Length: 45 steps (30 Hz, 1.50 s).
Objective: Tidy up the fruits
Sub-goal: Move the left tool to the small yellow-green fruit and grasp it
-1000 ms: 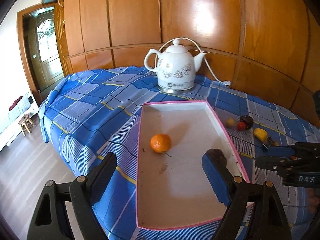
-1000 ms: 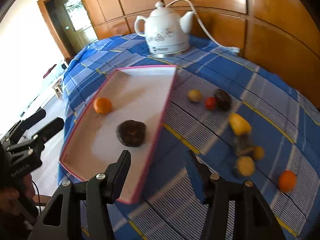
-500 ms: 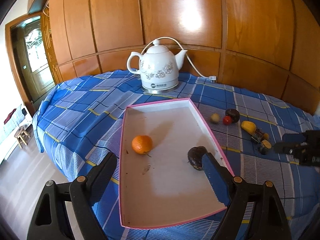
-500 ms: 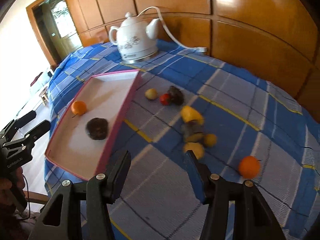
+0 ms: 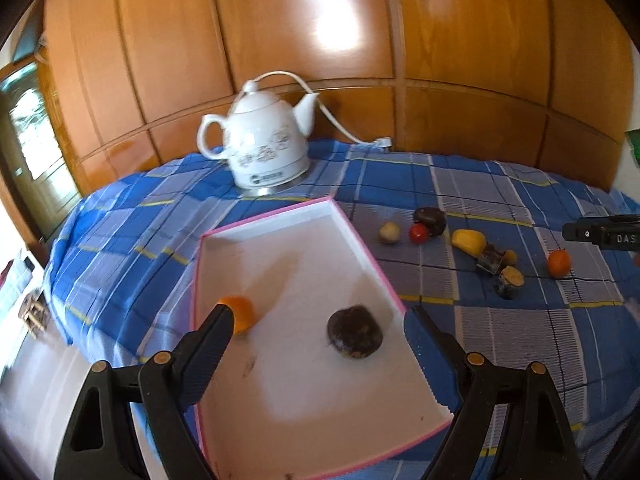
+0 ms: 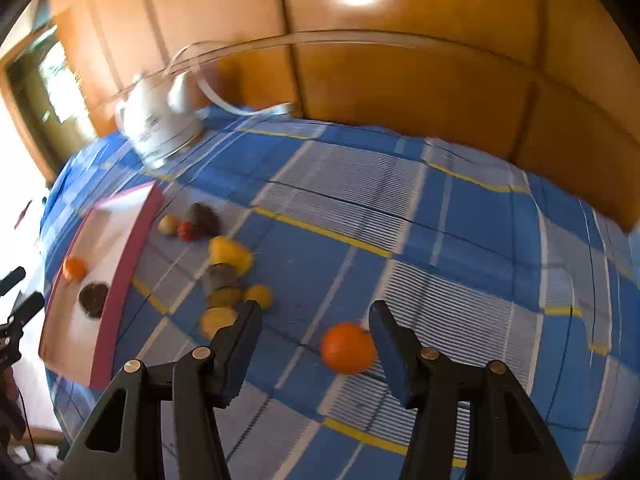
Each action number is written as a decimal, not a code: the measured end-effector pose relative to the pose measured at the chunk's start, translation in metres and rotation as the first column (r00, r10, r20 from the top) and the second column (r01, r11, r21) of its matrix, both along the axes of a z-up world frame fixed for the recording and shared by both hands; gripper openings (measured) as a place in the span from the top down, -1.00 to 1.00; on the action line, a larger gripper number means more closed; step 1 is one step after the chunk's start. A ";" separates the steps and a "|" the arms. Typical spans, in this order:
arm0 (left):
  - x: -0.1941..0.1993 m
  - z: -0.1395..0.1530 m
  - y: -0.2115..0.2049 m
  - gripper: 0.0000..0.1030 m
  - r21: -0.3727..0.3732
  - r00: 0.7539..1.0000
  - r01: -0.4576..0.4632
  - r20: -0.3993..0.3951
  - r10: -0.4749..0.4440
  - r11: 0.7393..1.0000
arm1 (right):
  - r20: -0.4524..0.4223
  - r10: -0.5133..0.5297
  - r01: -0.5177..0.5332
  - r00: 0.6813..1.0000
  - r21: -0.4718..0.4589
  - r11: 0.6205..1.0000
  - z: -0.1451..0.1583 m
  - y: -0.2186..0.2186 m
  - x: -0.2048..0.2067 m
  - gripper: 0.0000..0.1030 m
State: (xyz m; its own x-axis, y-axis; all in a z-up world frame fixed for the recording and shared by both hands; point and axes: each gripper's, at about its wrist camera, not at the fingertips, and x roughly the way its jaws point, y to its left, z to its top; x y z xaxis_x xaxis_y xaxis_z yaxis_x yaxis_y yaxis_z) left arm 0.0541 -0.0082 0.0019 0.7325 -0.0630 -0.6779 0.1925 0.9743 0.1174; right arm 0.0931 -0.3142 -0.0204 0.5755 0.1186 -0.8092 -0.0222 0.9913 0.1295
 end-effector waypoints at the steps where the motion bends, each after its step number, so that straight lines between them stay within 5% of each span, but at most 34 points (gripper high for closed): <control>1: 0.005 0.000 -0.003 -0.66 0.000 1.000 0.018 -0.012 -0.018 1.000 | -0.007 -0.023 0.023 1.000 0.016 1.000 -0.003 -0.007 0.000 -0.10; 10: 0.072 -0.012 -0.046 -0.03 0.035 0.969 0.215 -0.132 -0.209 0.976 | 0.006 -0.009 0.009 1.000 0.076 0.997 0.005 -0.004 0.001 -0.10; 20: 0.136 -0.044 -0.096 -0.01 0.159 0.904 0.396 -0.242 -0.353 0.904 | 0.013 -0.026 0.025 1.000 0.111 0.993 0.008 -0.008 0.003 -0.10; 29: 0.163 -0.074 -0.106 -0.01 0.222 0.862 0.468 -0.327 -0.387 0.855 | 0.009 -0.035 0.034 0.999 0.114 0.993 0.009 -0.009 0.004 -0.10; 32: 0.169 -0.080 -0.106 0.06 0.212 0.859 0.468 -0.337 -0.385 0.858 | 0.010 -0.039 0.038 0.999 0.115 0.993 0.008 -0.009 0.005 -0.10; 36: 0.173 -0.084 -0.108 0.49 0.179 0.863 0.458 -0.324 -0.387 0.871 | 0.020 -0.048 0.046 0.999 0.102 0.994 0.009 -0.012 0.004 -0.10; 45: 0.136 -0.057 -0.095 0.49 0.005 0.886 0.411 -0.238 -0.398 0.912 | 0.022 -0.216 0.208 0.976 0.201 0.957 0.012 -0.057 0.004 -0.10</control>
State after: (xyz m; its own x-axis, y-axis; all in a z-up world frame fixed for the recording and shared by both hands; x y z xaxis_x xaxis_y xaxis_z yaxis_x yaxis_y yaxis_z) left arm 0.1903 -0.1033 -0.0552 0.4770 -0.2799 -0.8331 0.5961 0.7996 0.0727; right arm 0.0973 -0.3708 -0.0086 0.6385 0.1441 -0.7560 0.1761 0.9289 0.3257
